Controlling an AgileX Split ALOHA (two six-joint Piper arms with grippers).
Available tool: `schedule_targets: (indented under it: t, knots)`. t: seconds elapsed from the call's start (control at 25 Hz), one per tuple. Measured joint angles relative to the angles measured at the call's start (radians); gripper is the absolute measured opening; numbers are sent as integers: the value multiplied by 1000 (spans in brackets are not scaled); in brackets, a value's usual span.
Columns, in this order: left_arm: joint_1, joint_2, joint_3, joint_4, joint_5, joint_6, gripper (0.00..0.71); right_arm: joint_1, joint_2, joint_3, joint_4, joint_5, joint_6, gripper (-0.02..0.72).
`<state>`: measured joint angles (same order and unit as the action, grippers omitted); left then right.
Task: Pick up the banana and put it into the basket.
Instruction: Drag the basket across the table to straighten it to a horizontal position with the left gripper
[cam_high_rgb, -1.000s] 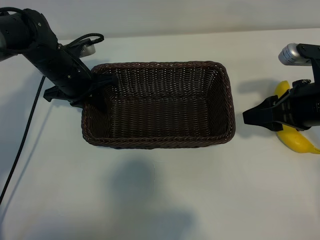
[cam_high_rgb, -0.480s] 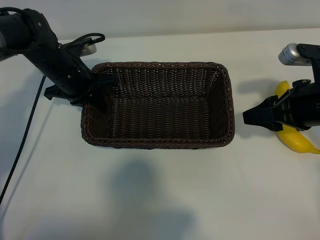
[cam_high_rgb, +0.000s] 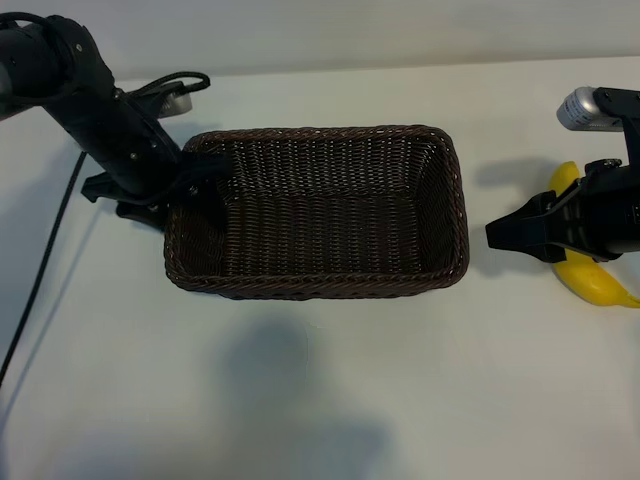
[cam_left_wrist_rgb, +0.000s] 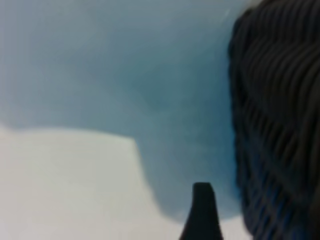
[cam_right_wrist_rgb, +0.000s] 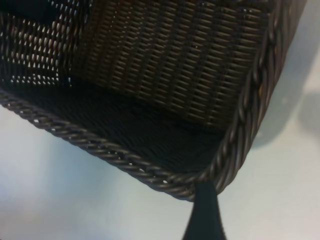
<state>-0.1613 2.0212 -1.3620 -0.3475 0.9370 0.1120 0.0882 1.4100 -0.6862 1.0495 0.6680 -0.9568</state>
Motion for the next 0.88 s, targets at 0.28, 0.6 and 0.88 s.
schedule_targets:
  t: [0.28,0.6,0.88]
  knots:
    - [0,0,0,45,22,-18,569,0,0,0,0,0,0,569]
    - [0,0,0,44,32,13,505,0,0,0,0,0,0,569]
    - [0,0,0,42,64,15,624,0,0,0,0,0,0,569]
